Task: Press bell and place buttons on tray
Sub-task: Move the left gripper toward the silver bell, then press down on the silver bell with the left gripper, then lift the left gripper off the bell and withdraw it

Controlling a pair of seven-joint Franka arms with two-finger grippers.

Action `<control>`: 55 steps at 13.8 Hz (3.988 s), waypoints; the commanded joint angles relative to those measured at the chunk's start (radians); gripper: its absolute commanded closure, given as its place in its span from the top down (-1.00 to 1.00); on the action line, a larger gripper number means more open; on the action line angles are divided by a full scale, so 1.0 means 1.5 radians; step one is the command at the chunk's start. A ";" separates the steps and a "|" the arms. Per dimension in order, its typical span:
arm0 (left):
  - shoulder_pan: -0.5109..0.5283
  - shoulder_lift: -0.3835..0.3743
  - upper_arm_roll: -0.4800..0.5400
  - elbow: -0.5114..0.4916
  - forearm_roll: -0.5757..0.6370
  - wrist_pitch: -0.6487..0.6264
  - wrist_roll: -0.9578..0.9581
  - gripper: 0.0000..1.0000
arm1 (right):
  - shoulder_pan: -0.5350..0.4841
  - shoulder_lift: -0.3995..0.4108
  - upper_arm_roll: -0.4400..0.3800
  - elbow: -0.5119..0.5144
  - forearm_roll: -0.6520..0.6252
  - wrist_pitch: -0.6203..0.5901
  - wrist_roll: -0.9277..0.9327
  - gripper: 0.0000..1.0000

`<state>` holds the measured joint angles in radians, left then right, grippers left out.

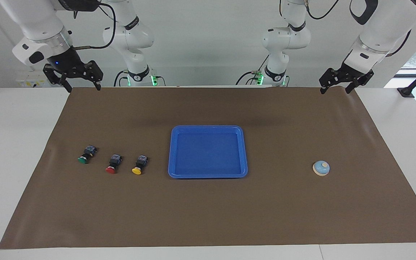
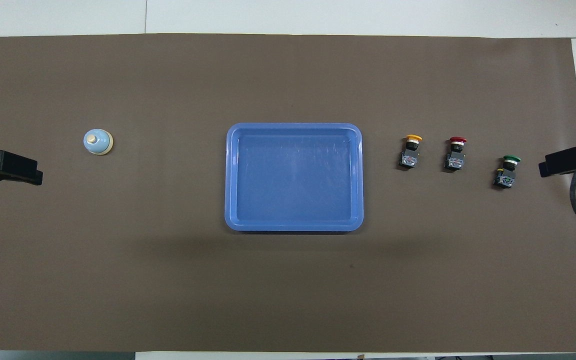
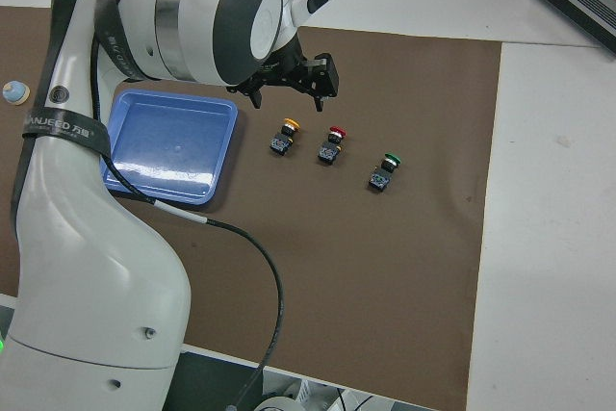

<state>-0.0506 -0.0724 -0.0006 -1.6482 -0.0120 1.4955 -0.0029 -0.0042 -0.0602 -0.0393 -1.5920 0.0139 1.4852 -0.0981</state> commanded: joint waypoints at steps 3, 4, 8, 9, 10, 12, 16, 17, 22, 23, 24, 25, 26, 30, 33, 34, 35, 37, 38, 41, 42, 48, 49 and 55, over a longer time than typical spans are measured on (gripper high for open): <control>-0.004 -0.006 0.005 -0.011 0.001 0.001 -0.008 1.00 | -0.005 -0.007 0.004 -0.004 0.003 -0.009 -0.014 1.00; -0.005 -0.010 0.007 -0.029 0.004 0.029 -0.011 0.64 | -0.005 -0.007 0.004 -0.004 0.003 -0.009 -0.014 1.00; 0.000 0.027 0.007 -0.036 0.004 0.106 -0.014 -1.00 | -0.005 -0.007 0.004 -0.004 0.003 -0.009 -0.014 1.00; 0.004 0.041 0.007 -0.036 0.001 0.134 -0.016 -1.00 | -0.005 -0.007 0.004 -0.004 0.003 -0.009 -0.014 1.00; 0.011 0.058 0.007 -0.039 0.001 0.171 -0.016 -1.00 | -0.005 -0.007 0.004 -0.004 0.003 -0.009 -0.014 1.00; 0.020 0.123 0.007 -0.019 0.000 0.223 -0.015 -1.00 | -0.005 -0.007 0.004 -0.004 0.003 -0.009 -0.014 1.00; 0.027 0.237 0.007 -0.010 -0.001 0.363 -0.015 -1.00 | -0.005 -0.007 0.004 -0.004 0.003 -0.009 -0.014 1.00; 0.028 0.256 0.007 -0.010 0.000 0.381 -0.015 -1.00 | -0.005 -0.007 0.004 -0.004 0.003 -0.009 -0.014 1.00; 0.043 0.288 0.005 -0.018 -0.001 0.417 -0.014 -1.00 | -0.005 -0.007 0.004 -0.004 0.003 -0.009 -0.014 1.00; 0.042 0.299 0.007 -0.018 -0.001 0.422 -0.015 -1.00 | -0.005 -0.007 0.004 -0.004 0.003 -0.009 -0.014 1.00; 0.042 0.304 0.007 -0.019 -0.001 0.425 -0.015 -1.00 | -0.005 -0.007 0.004 -0.004 0.003 -0.009 -0.014 1.00; 0.041 0.306 0.007 -0.019 -0.001 0.425 -0.015 -1.00 | -0.005 -0.007 0.004 -0.004 0.003 -0.009 -0.014 1.00; 0.041 0.306 0.006 -0.026 -0.001 0.425 -0.015 -1.00 | -0.005 -0.007 0.004 -0.004 0.003 -0.009 -0.014 1.00; 0.040 0.304 0.007 -0.044 -0.001 0.425 -0.015 -1.00 | -0.005 -0.007 0.004 -0.004 0.003 -0.009 -0.014 1.00; 0.040 0.302 0.007 -0.061 -0.001 0.432 -0.016 -1.00 | -0.005 -0.007 0.004 -0.004 0.003 -0.009 -0.014 1.00; 0.039 0.300 0.007 -0.068 -0.001 0.438 -0.016 -1.00 | -0.005 -0.007 0.004 -0.004 0.003 -0.009 -0.014 1.00; 0.039 0.298 0.007 -0.078 -0.001 0.443 -0.015 -1.00 | -0.005 -0.007 0.004 -0.004 0.003 -0.009 -0.014 1.00; 0.040 0.296 0.007 -0.090 -0.001 0.453 -0.014 -1.00 | -0.005 -0.007 0.003 -0.004 0.003 -0.009 -0.014 1.00; 0.039 0.298 0.007 -0.094 -0.001 0.455 -0.014 -1.00 | -0.005 -0.007 0.004 -0.004 0.003 -0.009 -0.014 1.00; 0.037 0.301 0.007 -0.134 -0.001 0.518 -0.015 -1.00 | -0.005 -0.007 0.004 -0.004 0.003 -0.009 -0.014 1.00; 0.036 0.301 0.007 -0.131 -0.001 0.514 -0.015 -1.00 | -0.005 -0.007 0.004 -0.004 0.003 -0.009 -0.014 1.00; 0.037 0.247 0.007 -0.070 0.000 0.381 -0.011 -1.00 | -0.005 -0.007 0.004 -0.004 0.003 -0.009 -0.014 1.00; 0.035 0.216 0.007 -0.071 0.000 0.356 -0.011 -1.00 | -0.005 -0.007 0.004 -0.004 0.003 -0.009 -0.014 1.00; 0.024 0.060 0.002 -0.068 0.000 0.206 -0.015 1.00 | -0.005 -0.007 0.004 -0.003 0.003 -0.028 -0.014 1.00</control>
<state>-0.0056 0.0972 -0.0025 -1.7261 -0.0121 1.8619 -0.0187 -0.0042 -0.0602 -0.0392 -1.5920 0.0139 1.4794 -0.0981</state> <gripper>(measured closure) 0.449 0.000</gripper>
